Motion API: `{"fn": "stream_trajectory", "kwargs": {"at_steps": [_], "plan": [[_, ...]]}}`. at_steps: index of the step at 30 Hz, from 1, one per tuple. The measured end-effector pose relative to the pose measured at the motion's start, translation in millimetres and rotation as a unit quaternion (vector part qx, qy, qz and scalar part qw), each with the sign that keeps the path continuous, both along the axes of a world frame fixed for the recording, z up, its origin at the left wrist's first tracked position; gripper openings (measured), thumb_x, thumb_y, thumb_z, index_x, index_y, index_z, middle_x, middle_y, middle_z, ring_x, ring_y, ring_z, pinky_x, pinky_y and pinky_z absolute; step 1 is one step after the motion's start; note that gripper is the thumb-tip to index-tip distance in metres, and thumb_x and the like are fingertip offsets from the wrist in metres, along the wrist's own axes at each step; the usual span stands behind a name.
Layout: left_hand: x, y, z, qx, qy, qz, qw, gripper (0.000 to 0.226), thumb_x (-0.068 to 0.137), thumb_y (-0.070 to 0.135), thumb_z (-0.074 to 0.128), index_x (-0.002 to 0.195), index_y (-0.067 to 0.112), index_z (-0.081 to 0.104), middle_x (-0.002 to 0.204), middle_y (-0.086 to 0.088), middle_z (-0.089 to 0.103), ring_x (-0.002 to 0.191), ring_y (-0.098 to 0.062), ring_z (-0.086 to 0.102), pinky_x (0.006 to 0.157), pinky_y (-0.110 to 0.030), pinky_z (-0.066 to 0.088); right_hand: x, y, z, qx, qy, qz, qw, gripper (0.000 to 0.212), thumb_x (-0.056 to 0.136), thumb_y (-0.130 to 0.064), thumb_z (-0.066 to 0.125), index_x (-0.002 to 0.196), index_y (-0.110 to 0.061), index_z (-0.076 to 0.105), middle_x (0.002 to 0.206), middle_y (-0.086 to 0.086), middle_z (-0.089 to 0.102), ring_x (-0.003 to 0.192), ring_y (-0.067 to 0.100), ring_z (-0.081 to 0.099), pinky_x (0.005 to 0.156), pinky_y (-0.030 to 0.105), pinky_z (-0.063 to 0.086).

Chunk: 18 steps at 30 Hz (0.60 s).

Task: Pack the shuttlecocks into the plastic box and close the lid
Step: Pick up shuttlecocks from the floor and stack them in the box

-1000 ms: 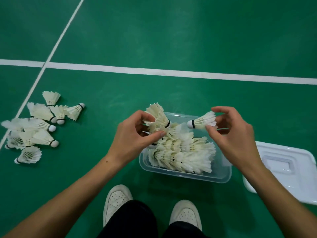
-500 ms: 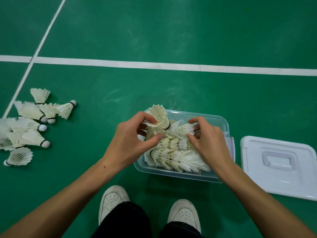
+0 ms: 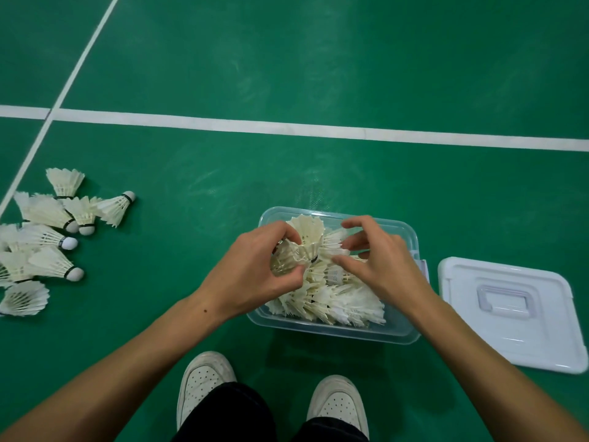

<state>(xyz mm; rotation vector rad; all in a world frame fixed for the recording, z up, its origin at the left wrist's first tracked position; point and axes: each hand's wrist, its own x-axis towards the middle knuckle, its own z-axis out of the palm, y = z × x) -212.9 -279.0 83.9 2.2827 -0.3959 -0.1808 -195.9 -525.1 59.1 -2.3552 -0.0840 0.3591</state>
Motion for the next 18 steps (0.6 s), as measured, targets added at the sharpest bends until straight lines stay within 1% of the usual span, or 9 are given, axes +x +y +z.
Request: {"fn": "stream_trajectory", "kwargs": {"at_steps": [2,4,6,8,10,13,16,17,18], "plan": [[5.8,-1.7,2.6,0.014,-0.001,-0.015,1.000,0.031,0.089,0.036,0.079,0.113,0.024,0.062,0.089,0.014,0.060,0.071,-0.007,0.057,0.063,-0.024,0.046,-1.5,-8.9,12.7,0.000,-0.044,-0.005,0.999,0.056,0.086,-0.035,0.085,0.134,-0.024,0.059,0.111,-0.012,0.072,0.102,0.004,0.069,0.095,0.031,0.060],[12.4,-4.9,5.1,0.036,-0.003,-0.037,0.999,0.031,0.088,0.037,0.077,0.112,0.023,0.062,0.085,0.019,0.056,0.072,0.002,0.056,0.062,-0.016,0.039,-2.8,-13.5,26.6,0.005,-0.103,0.011,0.995,0.053,0.085,-0.033,0.086,0.131,-0.024,0.062,0.117,-0.013,0.072,0.108,0.004,0.067,0.095,0.031,0.059],[19.1,-8.0,7.7,0.062,-0.003,-0.063,0.996,0.030,0.086,0.037,0.075,0.110,0.024,0.062,0.082,0.023,0.051,0.075,0.011,0.053,0.063,-0.013,0.035,-2.8,-13.0,38.3,0.017,-0.152,0.073,0.986,0.052,0.085,-0.028,0.087,0.131,-0.022,0.064,0.126,-0.012,0.069,0.117,0.007,0.063,0.099,0.035,0.055],[25.0,-10.6,9.7,0.075,-0.001,-0.087,0.993,0.031,0.084,0.036,0.075,0.110,0.024,0.063,0.084,0.020,0.054,0.077,0.013,0.052,0.064,-0.012,0.035,-1.8,-9.5,42.6,0.022,-0.173,0.141,0.975,0.053,0.086,-0.023,0.087,0.134,-0.020,0.064,0.129,-0.010,0.067,0.124,0.010,0.060,0.103,0.037,0.051],[29.2,-12.3,11.2,0.070,-0.004,-0.102,0.992,0.033,0.083,0.035,0.076,0.110,0.023,0.064,0.090,0.015,0.062,0.080,0.010,0.054,0.067,-0.011,0.037,-0.5,-5.2,40.7,0.019,-0.176,0.163,0.971,0.055,0.085,-0.020,0.087,0.135,-0.020,0.064,0.122,-0.012,0.069,0.121,0.010,0.060,0.102,0.037,0.052],[31.4,-12.9,12.3,0.048,-0.002,-0.108,0.993,0.034,0.083,0.034,0.078,0.113,0.021,0.067,0.095,0.012,0.067,0.083,0.010,0.056,0.070,-0.009,0.039,0.7,-2.9,36.5,0.012,-0.175,0.151,0.973,0.055,0.084,-0.020,0.088,0.134,-0.022,0.065,0.110,-0.016,0.070,0.112,0.008,0.063,0.095,0.042,0.056],[29.2,-12.4,12.1,0.016,0.020,-0.105,0.994,0.047,0.085,0.030,0.078,0.129,0.023,0.064,0.106,0.014,0.067,0.088,0.014,0.058,0.073,-0.007,0.040,0.6,-5.6,34.1,0.008,-0.183,0.147,0.972,0.052,0.085,-0.026,0.088,0.132,-0.026,0.065,0.105,-0.018,0.072,0.106,0.011,0.067,0.088,0.047,0.058],[28.0,-12.2,11.8,0.002,0.030,-0.101,0.994,0.055,0.085,0.030,0.078,0.137,0.025,0.059,0.107,0.014,0.066,0.089,0.013,0.060,0.074,-0.007,0.041,-0.1,-7.0,33.3,0.006,-0.183,0.145,0.972,0.052,0.085,-0.028,0.087,0.132,-0.027,0.064,0.104,-0.018,0.072,0.104,0.011,0.068,0.087,0.048,0.058],[27.0,-12.0,11.2,-0.012,0.041,-0.094,0.995,0.063,0.086,0.031,0.079,0.143,0.028,0.054,0.108,0.014,0.065,0.089,0.009,0.063,0.075,-0.010,0.045,-1.6,-8.8,32.3,0.001,-0.184,0.141,0.973,0.052,0.085,-0.031,0.087,0.131,-0.028,0.064,0.104,-0.018,0.073,0.103,0.010,0.069,0.086,0.048,0.059]]}}
